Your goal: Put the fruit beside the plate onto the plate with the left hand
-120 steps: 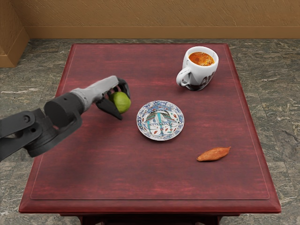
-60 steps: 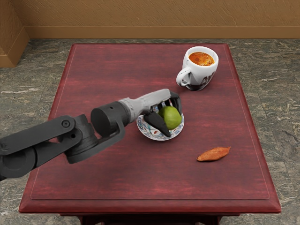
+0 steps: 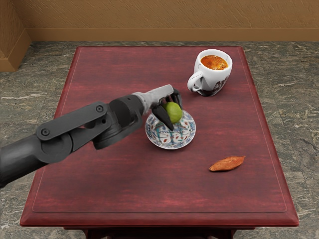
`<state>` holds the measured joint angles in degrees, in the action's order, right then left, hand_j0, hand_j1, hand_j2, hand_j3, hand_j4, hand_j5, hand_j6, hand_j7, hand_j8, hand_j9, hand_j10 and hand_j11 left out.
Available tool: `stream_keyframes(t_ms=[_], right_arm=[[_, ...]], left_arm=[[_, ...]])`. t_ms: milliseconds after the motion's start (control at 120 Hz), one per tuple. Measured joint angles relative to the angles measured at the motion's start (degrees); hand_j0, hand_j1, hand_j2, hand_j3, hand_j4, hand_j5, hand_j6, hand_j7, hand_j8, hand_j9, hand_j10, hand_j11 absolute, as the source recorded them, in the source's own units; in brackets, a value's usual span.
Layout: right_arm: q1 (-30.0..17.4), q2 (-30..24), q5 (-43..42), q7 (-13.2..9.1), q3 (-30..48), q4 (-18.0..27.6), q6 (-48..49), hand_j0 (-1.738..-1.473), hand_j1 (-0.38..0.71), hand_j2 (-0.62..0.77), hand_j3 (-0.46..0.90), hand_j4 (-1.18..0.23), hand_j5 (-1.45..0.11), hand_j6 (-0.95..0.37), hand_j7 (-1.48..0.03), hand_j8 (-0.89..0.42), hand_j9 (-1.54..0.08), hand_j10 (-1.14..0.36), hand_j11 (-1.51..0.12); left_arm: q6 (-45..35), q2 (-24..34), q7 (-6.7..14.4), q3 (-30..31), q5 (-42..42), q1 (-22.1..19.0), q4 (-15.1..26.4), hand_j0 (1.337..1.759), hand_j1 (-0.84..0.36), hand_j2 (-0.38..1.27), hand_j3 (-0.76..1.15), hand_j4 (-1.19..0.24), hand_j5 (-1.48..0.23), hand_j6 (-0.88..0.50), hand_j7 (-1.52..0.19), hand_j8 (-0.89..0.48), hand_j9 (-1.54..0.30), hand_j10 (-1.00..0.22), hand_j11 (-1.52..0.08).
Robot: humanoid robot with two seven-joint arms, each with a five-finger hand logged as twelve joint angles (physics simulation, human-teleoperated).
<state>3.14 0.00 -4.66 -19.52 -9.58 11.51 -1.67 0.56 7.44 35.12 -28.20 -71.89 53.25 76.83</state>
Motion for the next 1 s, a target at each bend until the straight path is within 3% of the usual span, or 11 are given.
stream_keyframes(t_ms=[83, 117, 283, 400, 467, 558, 692, 733, 758, 842, 1000], right_arm=[[0.11, 0.0, 0.0, -0.03, 0.0, 0.0, 0.0, -1.658, -0.35, 0.0, 0.0, 0.0, 0.0, 0.0, 0.0, 0.0, 0.0, 0.0, 0.0], [0.15, 0.0, 0.0, -0.03, 0.0, 0.0, 0.0, -1.658, -0.35, 0.0, 0.0, 0.0, 0.0, 0.0, 0.0, 0.0, 0.0, 0.0, 0.0], [0.31, 0.0, 0.06, -0.05, 0.0, 0.01, 0.0, -1.658, -0.35, 0.0, 0.0, 0.0, 0.0, 0.0, 0.0, 0.0, 0.0, 0.0, 0.0], [0.36, 0.0, 0.08, -0.04, 0.0, 0.05, 0.0, -1.658, -0.35, 0.0, 0.0, 0.0, 0.0, 0.0, 0.0, 0.0, 0.0, 0.0, 0.0], [0.37, 0.0, 0.08, -0.04, 0.0, 0.06, 0.0, -1.658, -0.35, 0.0, 0.0, 0.0, 0.0, 0.0, 0.0, 0.0, 0.0, 0.0, 0.0], [0.38, 0.0, 0.08, -0.05, 0.0, 0.07, 0.0, -1.658, -0.35, 0.0, 0.0, 0.0, 0.0, 0.0, 0.0, 0.0, 0.0, 0.0, 0.0], [0.44, 0.0, 0.05, -0.07, 0.72, 0.08, 0.0, -1.658, -0.35, 0.0, 0.0, 0.0, 0.0, 0.0, 0.0, 0.0, 0.0, 0.0, 0.0], [0.45, 0.0, 0.03, -0.08, 0.98, 0.12, 0.0, -1.658, -0.35, 0.0, 0.0, 0.0, 0.0, 0.0, 0.0, 0.0, 0.0, 0.0, 0.0], [0.45, 0.0, 0.05, -0.08, 1.09, 0.15, 0.01, -1.658, -0.35, 0.0, 0.0, 0.0, 0.0, 0.0, 0.0, 0.0, 0.0, 0.0, 0.0], [0.41, 0.0, 0.04, -0.3, 1.31, 0.26, 0.48, -1.658, -0.35, 0.0, 0.0, 0.0, 0.0, 0.0, 0.0, 0.0, 0.0, 0.0, 0.0], [0.43, 0.0, 0.06, -0.8, 1.46, 0.67, 1.54, -1.658, -0.35, 0.0, 0.0, 0.0, 0.0, 0.0, 0.0, 0.0, 0.0, 0.0, 0.0]], left_arm=[[0.19, -0.96, -0.01, 0.8, 0.01, 0.01, -0.84, 1.64, -0.21, 0.3, 0.0, -0.54, -1.25, -0.29, -1.2, -0.32, -1.22, -0.61, -1.18], [0.08, -1.49, -0.03, 0.77, 0.03, 0.01, -0.93, 1.642, -0.18, 0.28, 0.0, -0.56, -1.15, -0.32, -1.1, -0.34, -1.12, -0.64, -1.08], [-0.52, -0.76, -0.1, -0.66, 0.22, -0.08, -0.15, 1.651, -0.04, 0.15, 0.0, -0.38, -0.67, -0.26, -0.65, -0.28, -0.66, -0.41, -0.64], [-0.71, -0.25, -0.11, -1.01, 0.3, -0.08, 1.93, 1.654, 0.02, 0.1, 0.0, -0.31, -0.51, -0.25, -0.49, -0.25, -0.5, -0.33, -0.49], [-0.52, 2.96, -0.12, -1.87, 2.51, -0.08, 6.2, 1.655, 0.07, 0.08, 0.0, -0.26, -0.41, -0.21, -0.4, -0.22, -0.4, -0.27, -0.4], [3.88, 7.34, -0.12, -5.97, 18.32, 0.9, 11.07, 1.656, 0.16, 0.05, 0.0, -0.17, -0.27, -0.14, -0.27, -0.15, -0.27, -0.18, -0.26], [16.52, 13.45, -0.12, -10.97, 41.95, 2.38, 13.75, 1.657, 0.24, 0.03, 0.0, -0.1, -0.16, -0.09, -0.15, -0.09, -0.15, -0.11, -0.15], [21.72, 14.56, -0.12, -11.87, 49.4, -0.27, 14.16, 1.657, 0.25, 0.03, 0.0, -0.09, -0.13, -0.08, -0.13, -0.08, -0.13, -0.09, -0.13], [24.44, 17.62, -0.12, -12.27, 53.87, -2.44, 14.34, 1.657, 0.26, 0.02, 0.0, -0.08, -0.12, -0.07, -0.12, -0.07, -0.12, -0.08, -0.12], [29.95, 27.73, -0.12, -13.03, 68.71, -3.63, 14.71, 1.658, 0.28, 0.02, 0.0, -0.06, -0.09, -0.05, -0.09, -0.05, -0.09, -0.06, -0.09], [33.47, 45.62, -0.12, -13.53, 95.71, -8.78, 14.89, 1.658, 0.31, 0.01, 0.0, -0.03, -0.05, -0.03, -0.05, -0.03, -0.05, -0.04, -0.05]])
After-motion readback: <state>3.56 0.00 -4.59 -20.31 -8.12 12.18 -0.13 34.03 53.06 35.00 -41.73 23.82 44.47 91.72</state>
